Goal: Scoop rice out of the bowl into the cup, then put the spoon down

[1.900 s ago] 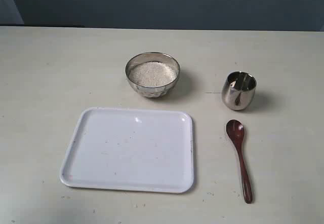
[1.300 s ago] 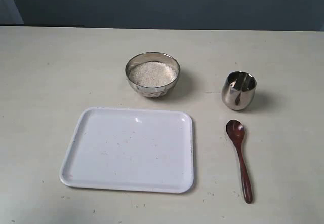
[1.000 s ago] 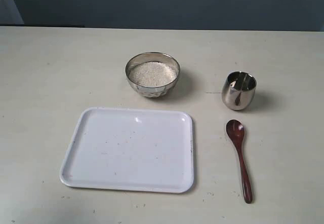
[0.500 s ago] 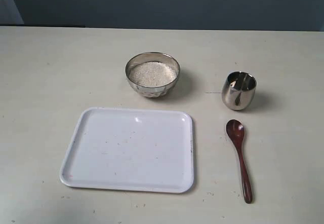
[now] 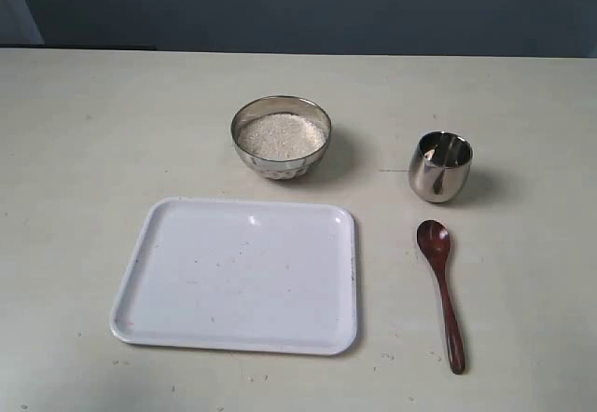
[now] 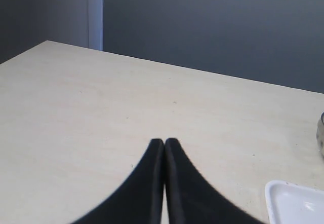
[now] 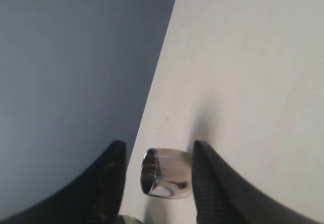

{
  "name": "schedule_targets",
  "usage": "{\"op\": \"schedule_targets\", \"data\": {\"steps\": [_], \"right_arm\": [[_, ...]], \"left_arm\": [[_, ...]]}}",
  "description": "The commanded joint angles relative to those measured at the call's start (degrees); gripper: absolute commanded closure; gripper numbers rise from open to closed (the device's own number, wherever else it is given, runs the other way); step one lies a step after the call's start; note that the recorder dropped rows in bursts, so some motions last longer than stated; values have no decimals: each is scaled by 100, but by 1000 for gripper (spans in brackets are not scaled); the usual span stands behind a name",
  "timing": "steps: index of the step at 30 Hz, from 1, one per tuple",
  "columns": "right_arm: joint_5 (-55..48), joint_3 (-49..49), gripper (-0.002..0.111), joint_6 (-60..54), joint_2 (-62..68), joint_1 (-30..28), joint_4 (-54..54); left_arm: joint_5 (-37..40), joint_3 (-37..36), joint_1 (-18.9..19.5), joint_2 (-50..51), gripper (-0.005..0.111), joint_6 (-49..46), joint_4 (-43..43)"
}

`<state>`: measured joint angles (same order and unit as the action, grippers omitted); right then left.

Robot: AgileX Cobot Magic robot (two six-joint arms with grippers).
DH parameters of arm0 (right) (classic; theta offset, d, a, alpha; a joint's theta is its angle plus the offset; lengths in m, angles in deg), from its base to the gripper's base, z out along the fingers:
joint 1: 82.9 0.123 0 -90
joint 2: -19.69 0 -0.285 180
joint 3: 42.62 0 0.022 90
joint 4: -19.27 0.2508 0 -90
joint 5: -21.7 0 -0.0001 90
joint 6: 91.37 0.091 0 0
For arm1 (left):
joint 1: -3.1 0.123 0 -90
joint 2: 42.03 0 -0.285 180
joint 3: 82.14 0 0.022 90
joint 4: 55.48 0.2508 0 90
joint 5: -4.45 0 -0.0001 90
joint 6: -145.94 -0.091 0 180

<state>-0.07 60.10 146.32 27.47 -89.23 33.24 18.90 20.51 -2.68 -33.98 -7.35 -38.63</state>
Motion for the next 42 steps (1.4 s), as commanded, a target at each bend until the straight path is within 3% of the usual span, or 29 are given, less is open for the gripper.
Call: {"op": "schedule_targets", "data": {"steps": [1,8,12,17,19,25,34,39,42], "right_arm": [[73,41,66,-124,0,-20,6],[294,41,66,-347,0,-20,892],[545,315,70,-3065,0,177,2535],[54,1194,102,-6543,51,318,3746],[-339,1581,109,-7330,362,318,3746],[-1784,2708,109,-8676,1995,329,3558],[-3691,3942,109,-8750,5033,723,2633],[-3564,3986,109,-8586,6545,1690,2329],[-3183,3976,109,-7474,7224,2459,1504]], "left_arm": [[-63,14,-42,-26,106,16,33],[-63,14,-42,-26,106,16,33],[-63,14,-42,-26,106,16,33],[-63,14,-42,-26,106,16,33],[-63,14,-42,-26,106,16,33],[-63,14,-42,-26,106,16,33],[-63,14,-42,-26,106,16,33],[-63,14,-42,-26,106,16,33],[-63,14,-42,-26,106,16,33]]}}
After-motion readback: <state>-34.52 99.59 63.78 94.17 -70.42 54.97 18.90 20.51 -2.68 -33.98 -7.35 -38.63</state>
